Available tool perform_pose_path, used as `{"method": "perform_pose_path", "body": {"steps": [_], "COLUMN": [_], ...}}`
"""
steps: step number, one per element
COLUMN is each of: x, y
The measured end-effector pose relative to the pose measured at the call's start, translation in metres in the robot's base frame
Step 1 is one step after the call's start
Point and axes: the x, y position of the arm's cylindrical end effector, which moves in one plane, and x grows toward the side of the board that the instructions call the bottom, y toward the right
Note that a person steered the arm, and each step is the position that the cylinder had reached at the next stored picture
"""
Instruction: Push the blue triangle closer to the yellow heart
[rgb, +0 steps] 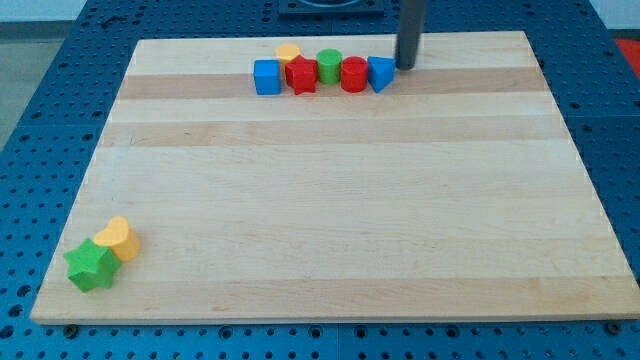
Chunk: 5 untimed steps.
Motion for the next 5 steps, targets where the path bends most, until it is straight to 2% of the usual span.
{"method": "perform_pose_path", "body": {"steps": [2, 5], "x": [0.073, 0.143], "y": [-0.048, -0.186]}}
